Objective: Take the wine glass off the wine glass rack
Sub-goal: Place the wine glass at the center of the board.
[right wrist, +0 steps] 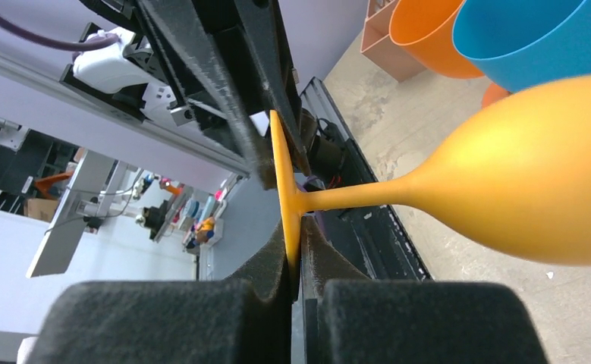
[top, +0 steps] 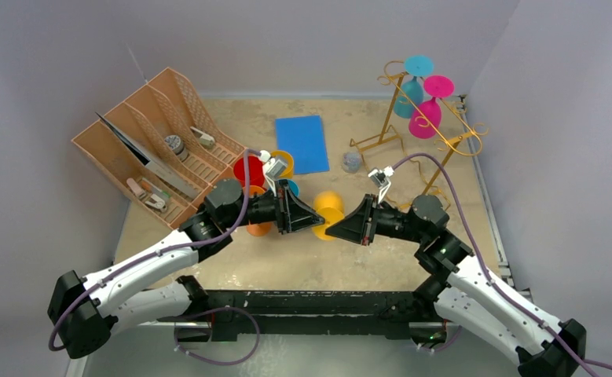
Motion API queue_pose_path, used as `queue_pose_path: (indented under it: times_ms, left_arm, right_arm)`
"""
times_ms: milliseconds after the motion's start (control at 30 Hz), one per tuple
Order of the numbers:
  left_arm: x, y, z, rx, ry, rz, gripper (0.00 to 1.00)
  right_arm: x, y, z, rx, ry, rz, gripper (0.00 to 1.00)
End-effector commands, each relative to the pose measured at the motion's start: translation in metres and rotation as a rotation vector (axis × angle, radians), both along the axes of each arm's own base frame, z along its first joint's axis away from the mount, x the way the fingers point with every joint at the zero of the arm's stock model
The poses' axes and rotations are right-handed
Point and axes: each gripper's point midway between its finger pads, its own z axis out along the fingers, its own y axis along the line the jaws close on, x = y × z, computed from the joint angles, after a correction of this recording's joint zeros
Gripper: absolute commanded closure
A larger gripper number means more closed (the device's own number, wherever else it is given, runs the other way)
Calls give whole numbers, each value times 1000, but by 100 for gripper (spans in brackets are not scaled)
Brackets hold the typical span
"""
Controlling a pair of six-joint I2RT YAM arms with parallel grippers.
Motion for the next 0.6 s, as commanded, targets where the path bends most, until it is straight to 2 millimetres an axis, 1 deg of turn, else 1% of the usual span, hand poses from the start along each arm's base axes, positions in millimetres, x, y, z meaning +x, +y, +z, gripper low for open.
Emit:
queue_pose_path:
  times_ms: [0,33,133,200,267,333,433,467,500,567]
  left_arm:
    - [-6,3,17,-31,-58,-12,73]
    - [-6,4,18,-22,-65,-11,65]
    - [-5,10,21,29,-91,12,46]
    - [-5,17,25,58,-119,37,37]
    - [0,30,26,111,-127,104,25]
    - [6,45,28,155,-148,184,16]
    - [11,64,31,224,-180,260,6]
    - [11,68,32,249,-183,270,4]
    - [13,72,31,283,-183,283,3]
    - [13,73,30,332,-189,261,3]
  right_arm:
    - [-5,-2,7,9,-84,20,100]
    - [-7,-4,8,-1,-110,30,100]
    - [-14,-7,13,-26,-202,68,100]
    - [-21,-9,15,-40,-279,113,100]
    - [-26,-11,11,-61,-341,153,100]
    - [-26,-11,2,-92,-389,181,100]
    - [-27,-12,-6,-112,-496,218,100]
    - [-30,-12,-8,-108,-561,245,100]
    - [-32,-13,-9,-103,-628,270,100]
    - [-40,-16,-14,-96,-793,343,100]
